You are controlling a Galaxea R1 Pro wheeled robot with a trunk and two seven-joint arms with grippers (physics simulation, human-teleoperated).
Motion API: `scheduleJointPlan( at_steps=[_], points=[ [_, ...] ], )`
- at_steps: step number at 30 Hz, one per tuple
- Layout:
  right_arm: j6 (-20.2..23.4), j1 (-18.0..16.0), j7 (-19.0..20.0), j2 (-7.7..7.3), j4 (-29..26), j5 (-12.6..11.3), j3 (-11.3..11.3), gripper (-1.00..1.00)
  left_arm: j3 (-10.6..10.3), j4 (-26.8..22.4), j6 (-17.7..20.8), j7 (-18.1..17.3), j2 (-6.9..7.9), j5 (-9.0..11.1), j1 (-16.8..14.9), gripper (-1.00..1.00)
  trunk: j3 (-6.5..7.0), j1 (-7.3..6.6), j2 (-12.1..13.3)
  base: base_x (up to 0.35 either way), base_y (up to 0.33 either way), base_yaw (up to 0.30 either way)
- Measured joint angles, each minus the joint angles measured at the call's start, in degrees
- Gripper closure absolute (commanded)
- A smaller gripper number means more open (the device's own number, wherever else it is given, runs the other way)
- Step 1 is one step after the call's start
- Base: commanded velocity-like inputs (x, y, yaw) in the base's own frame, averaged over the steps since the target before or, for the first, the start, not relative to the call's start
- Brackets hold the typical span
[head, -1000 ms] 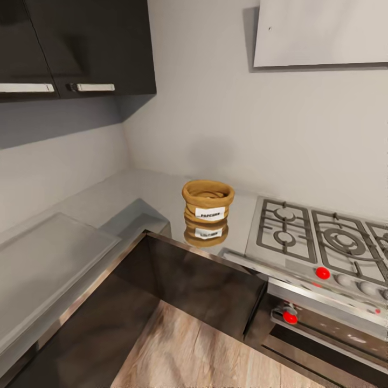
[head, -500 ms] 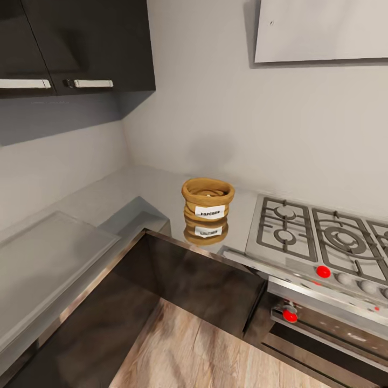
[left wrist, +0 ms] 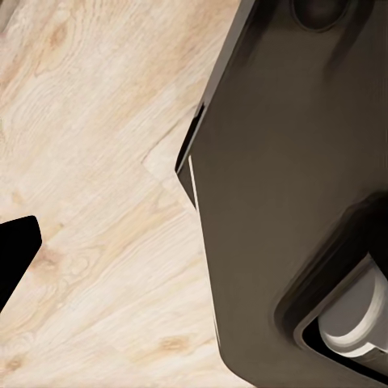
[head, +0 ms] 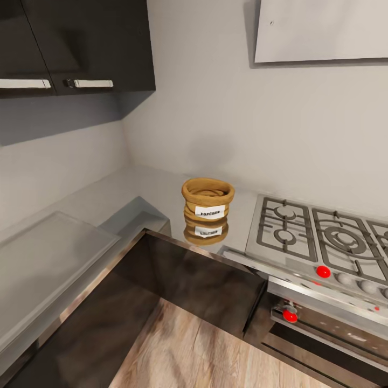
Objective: In the kitchen, take the popcorn bag from the countertop, put it into the microwave, and heat it until the popcorn is cooked so the cooked popcorn ends up inside the bag.
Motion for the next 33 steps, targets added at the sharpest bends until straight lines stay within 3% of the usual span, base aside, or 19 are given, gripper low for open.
scheduleJointPlan(
  at_steps=[8, 12, 16, 20, 21, 23, 29, 30, 31, 33],
  points=[
    [-0.74, -0.04, 0.92, 0.14, -1.00, 0.69, 0.29, -1.00, 0.00, -0.01, 0.00, 0.00, 0.00, 0.00, 0.00, -1.00, 0.00, 0.00, 0.00, 0.000, 0.000, 0.000],
    [1.57, -0.01, 2.05, 0.00, -10.88, 0.56, 0.32, -1.00, 0.00, -0.02, -0.02, 0.00, 0.00, 0.00, 0.00, -1.00, 0.00, 0.00, 0.00, 0.000, 0.000, 0.000],
    [20.79, -0.02, 2.46, 0.20, -29.55, 0.56, 0.40, -1.00, -0.01, -0.04, -0.01, 0.00, 0.00, 0.00, 0.00, -1.00, 0.01, 0.00, 0.00, 0.000, 0.000, 0.000],
    [31.48, 0.02, 2.55, 0.43, -43.03, 0.48, 2.45, -1.00, 0.00, -0.02, 0.00, 0.00, 0.00, 0.00, 0.00, -1.00, 0.01, 0.00, 0.00, 0.000, 0.000, 0.000],
    [35.07, 0.01, 2.53, 1.12, -48.00, 0.50, 4.72, -1.00, -0.01, 0.00, -0.01, 0.00, 0.00, 0.00, 0.00, -1.00, 0.01, 0.00, 0.00, 0.000, 0.000, 0.000],
    [41.11, 0.02, 2.48, 2.16, -56.01, 0.61, 7.19, -1.00, 0.00, 0.00, -0.01, 0.00, 0.00, 0.00, 0.00, -1.00, 0.01, 0.00, 0.00, 0.000, 0.000, 0.000],
    [60.91, -0.08, 2.36, 4.96, -80.87, 0.58, 8.80, -1.00, 0.00, -0.02, -0.03, 0.00, 0.00, 0.00, 0.00, -1.00, 0.01, 0.00, 0.00, 0.000, 0.000, 0.000],
    [64.76, -0.71, 2.36, 5.59, -84.37, 0.59, 8.87, -1.00, 0.00, -0.01, -0.05, 0.00, 0.00, 0.00, 0.00, -1.00, 0.01, 0.00, 0.00, 0.000, 0.000, 0.000],
    [65.05, -4.31, 2.35, 7.16, -87.54, 0.47, 9.35, -1.00, 0.05, 0.00, -0.06, 0.00, 0.00, 0.00, 0.00, -1.00, 0.01, 0.00, 0.00, 0.000, 0.000, 0.000],
    [65.07, -11.04, 2.30, 7.90, -88.87, 0.75, 9.52, -1.00, 0.13, 0.01, -0.09, 0.05, 0.00, 0.01, 0.00, -1.00, 0.01, 0.00, 0.01, 0.000, 0.000, 0.000]
  ],
)
